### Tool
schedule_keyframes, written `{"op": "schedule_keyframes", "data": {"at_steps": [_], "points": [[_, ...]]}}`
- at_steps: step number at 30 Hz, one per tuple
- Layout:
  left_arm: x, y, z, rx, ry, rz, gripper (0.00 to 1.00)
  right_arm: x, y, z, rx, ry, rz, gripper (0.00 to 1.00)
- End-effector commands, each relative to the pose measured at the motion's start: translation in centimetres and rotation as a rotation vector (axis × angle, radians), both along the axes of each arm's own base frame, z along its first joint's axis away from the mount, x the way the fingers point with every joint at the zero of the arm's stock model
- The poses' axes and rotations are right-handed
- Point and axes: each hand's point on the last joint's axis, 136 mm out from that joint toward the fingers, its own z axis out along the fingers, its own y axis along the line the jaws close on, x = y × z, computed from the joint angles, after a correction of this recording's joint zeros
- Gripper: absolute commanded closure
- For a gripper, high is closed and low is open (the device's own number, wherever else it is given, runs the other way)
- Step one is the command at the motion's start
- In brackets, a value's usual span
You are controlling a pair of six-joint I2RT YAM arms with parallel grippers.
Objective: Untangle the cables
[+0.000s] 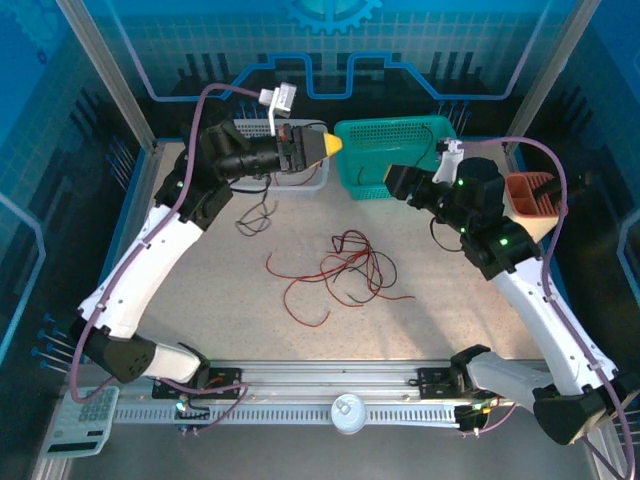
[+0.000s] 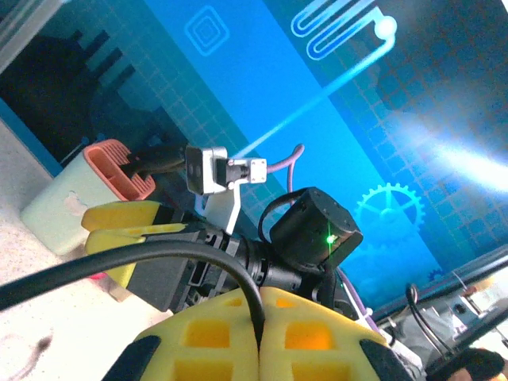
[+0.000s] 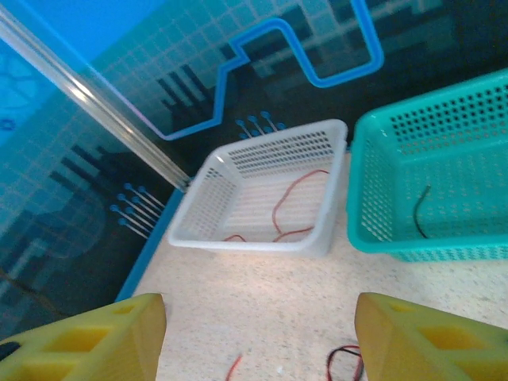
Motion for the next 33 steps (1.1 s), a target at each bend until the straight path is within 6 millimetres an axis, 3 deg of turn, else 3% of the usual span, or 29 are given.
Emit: {"op": "schedule_keyframes", "data": {"at_steps": [1, 11, 15, 20, 22, 27, 33], "points": [[-1.8, 0.2, 0.8, 0.033, -0.027, -0.100, 1.00, -0.5, 1.2, 3.0, 0.009, -0.079, 0.086, 0.34], [-2.0, 0.8, -4.2, 0.314, -0.123, -0.156, 1.00, -0.8, 3.2, 4.0, -0.017, -0.117, 0.225, 0.33], [-0.7, 1.9, -7.9, 0.517, -0.156, -0.088, 1.00, -0.7, 3.0, 3.8, -0.022, -0.108, 0.214, 0.33], [1.1, 3.6, -13.1, 0.834, -0.335, 0.000, 1.00, -0.4, 3.0, 3.6, -0.012, -0.096, 0.213, 0.33], [1.3, 3.8, -14.2, 0.891, -0.388, -0.011, 1.00, -0.3, 3.2, 3.6, -0.009, -0.094, 0.219, 0.33], [1.3, 3.4, -14.5, 0.877, -0.430, -0.028, 1.00, -0.3, 3.8, 3.7, -0.003, -0.088, 0.244, 0.33], [-1.4, 2.6, -12.5, 0.728, -0.628, -0.077, 1.00, -0.3, 4.9, 4.0, -0.008, -0.099, 0.311, 0.31]]}}
